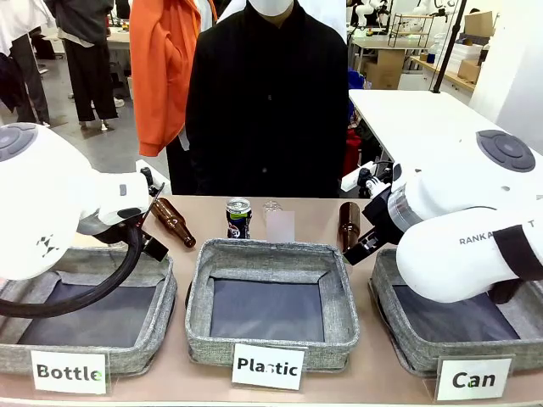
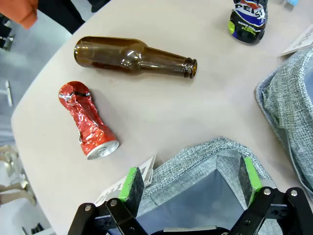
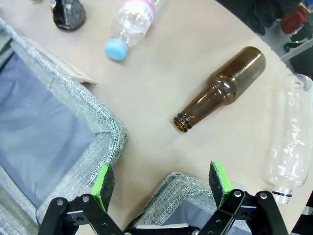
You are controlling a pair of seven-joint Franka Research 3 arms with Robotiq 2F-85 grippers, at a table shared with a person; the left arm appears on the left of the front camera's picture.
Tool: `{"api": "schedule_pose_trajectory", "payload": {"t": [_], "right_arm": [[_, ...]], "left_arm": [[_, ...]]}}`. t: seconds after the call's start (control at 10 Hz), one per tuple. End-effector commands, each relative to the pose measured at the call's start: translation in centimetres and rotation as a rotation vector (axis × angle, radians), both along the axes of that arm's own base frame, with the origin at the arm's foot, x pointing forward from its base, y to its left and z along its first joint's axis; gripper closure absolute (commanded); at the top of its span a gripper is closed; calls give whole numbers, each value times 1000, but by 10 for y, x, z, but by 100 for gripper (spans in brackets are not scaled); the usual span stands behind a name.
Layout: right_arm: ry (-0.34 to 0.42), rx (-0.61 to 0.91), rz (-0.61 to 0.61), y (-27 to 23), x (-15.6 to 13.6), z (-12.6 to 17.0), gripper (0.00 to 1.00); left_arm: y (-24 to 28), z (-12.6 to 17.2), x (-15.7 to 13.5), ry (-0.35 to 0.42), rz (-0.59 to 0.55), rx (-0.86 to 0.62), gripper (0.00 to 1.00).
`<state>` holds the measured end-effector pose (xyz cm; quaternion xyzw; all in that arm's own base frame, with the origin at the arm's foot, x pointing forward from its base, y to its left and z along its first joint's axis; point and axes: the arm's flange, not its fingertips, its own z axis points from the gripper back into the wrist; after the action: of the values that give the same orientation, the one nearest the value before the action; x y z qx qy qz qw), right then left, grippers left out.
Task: Sort the can waste into the basket.
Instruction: Pick up the can waste from the table and place it in the right Fabric basket.
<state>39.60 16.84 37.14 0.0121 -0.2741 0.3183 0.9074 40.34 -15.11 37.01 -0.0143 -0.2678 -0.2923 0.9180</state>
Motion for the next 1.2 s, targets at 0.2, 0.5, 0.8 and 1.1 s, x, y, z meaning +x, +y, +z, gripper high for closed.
{"api": "schedule_pose_trajectory", "payload": {"t": [0.2,0.5,0.8,1.1], "right_arm": [[0,1,0,0,0,0,0],[0,0,0,0,0,0,0],[123,119,-50,3,-26,68,0],[475,609,-64,-61,-55,147,0]], "left_arm": [[0,0,0,0,0,0,0],[0,0,0,0,0,0,0],[-4,71,-42,225,-141,-224,0],[37,117,-75,441,-229,-584,0]]}}
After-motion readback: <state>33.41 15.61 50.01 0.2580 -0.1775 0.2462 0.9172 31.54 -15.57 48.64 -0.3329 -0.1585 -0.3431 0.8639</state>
